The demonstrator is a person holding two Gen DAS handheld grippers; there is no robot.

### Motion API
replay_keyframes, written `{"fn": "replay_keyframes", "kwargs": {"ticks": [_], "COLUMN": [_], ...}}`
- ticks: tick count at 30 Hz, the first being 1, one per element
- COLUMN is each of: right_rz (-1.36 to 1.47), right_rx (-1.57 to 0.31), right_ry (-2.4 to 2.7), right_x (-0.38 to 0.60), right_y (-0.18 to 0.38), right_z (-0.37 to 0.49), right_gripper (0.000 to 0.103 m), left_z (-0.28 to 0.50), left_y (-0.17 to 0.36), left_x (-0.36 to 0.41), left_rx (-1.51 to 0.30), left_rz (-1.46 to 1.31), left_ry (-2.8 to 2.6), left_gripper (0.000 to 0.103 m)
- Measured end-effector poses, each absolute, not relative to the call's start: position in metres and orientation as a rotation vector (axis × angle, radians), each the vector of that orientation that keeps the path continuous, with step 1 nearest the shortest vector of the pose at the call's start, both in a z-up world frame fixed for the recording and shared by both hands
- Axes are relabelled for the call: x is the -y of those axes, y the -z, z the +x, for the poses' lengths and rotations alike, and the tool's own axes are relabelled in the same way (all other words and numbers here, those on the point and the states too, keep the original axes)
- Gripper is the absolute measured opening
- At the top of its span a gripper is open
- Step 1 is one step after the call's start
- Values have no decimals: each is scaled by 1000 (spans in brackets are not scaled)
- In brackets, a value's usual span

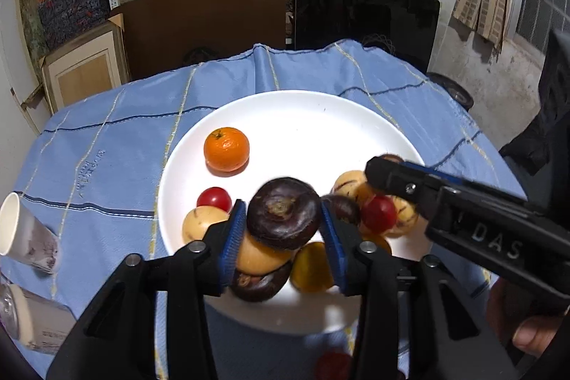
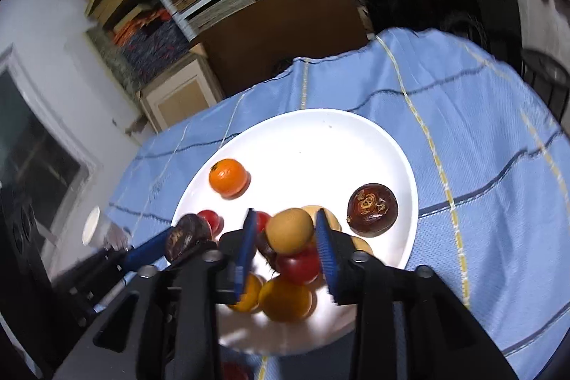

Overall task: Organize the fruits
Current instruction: 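Carry the brown fruit and tan fruit onto the plate and open both grippers, then move both grippers back and close the left gripper on the orange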

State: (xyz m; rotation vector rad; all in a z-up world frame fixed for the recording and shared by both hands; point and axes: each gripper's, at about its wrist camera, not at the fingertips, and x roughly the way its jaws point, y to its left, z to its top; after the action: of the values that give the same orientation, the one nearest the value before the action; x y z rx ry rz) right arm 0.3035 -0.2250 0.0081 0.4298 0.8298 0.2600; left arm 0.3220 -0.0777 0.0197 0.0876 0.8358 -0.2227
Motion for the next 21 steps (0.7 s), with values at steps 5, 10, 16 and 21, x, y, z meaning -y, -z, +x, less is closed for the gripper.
{"fn": "replay_keyframes", "kwargs": {"ticks": [5, 10, 16, 21], "right_rz": [429, 485, 473, 465], "right_rx": [-800, -787, -789, -788], "right_ry": [-239, -239, -227, -231], "right_x": [233, 251, 262, 262], "right_y": [-10, -12, -15, -13], "right_z": [291, 265, 226, 193], "right_gripper": [60, 61, 63, 68], "left_z": [308, 288, 251, 220], "left_y": [-33, -48, -50, -37], "left_x": [84, 73, 55, 49], "left_rx": [-752, -735, -758, -796], "left_rz": [129, 115, 75, 67], "left_ry": [205, 205, 196, 187], "left_gripper": [80, 80, 83, 83]}}
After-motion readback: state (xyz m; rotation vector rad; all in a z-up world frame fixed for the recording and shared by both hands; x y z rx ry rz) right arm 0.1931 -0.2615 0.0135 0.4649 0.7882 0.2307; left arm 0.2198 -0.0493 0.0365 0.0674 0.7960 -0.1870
